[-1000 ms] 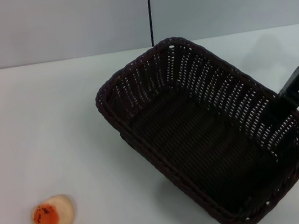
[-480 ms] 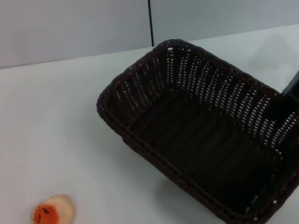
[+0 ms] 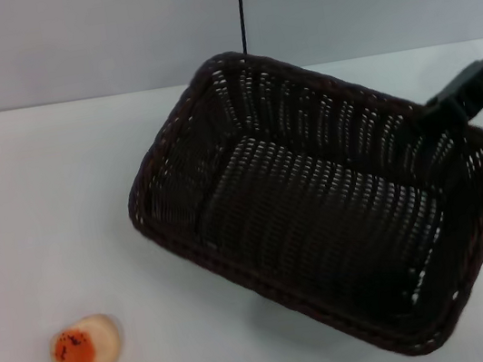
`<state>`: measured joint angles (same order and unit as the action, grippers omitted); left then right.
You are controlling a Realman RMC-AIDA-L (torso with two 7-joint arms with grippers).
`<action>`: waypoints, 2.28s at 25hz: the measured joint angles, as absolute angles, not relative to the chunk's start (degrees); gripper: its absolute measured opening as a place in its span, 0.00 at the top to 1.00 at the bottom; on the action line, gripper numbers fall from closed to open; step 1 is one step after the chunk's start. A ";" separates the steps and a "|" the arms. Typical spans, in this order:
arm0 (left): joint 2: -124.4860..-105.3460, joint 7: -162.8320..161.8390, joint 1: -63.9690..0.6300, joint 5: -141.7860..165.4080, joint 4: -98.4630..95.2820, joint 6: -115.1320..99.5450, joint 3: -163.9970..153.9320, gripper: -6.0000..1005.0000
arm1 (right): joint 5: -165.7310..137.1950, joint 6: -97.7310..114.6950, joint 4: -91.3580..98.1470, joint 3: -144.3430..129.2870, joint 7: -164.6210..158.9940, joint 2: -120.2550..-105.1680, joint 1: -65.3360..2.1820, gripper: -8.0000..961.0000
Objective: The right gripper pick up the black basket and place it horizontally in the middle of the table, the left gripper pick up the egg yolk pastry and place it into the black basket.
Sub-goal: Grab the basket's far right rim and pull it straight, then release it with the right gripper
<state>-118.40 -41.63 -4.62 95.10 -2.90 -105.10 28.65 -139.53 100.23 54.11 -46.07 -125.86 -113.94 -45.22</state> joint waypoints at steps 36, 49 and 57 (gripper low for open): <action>-118.47 -41.56 -6.22 95.10 -1.48 -104.06 27.86 0.49 | -128.23 93.37 43.15 -55.94 -99.51 -110.78 -51.84 0.80; -118.47 -41.52 -6.06 95.16 -0.85 -103.62 27.16 0.49 | -127.51 94.41 43.51 -52.51 -92.58 -111.05 -50.00 0.80; -118.53 -41.49 -5.89 95.20 -0.16 -106.02 25.05 0.49 | -119.40 99.33 43.68 -47.79 -84.07 -109.68 -45.29 0.80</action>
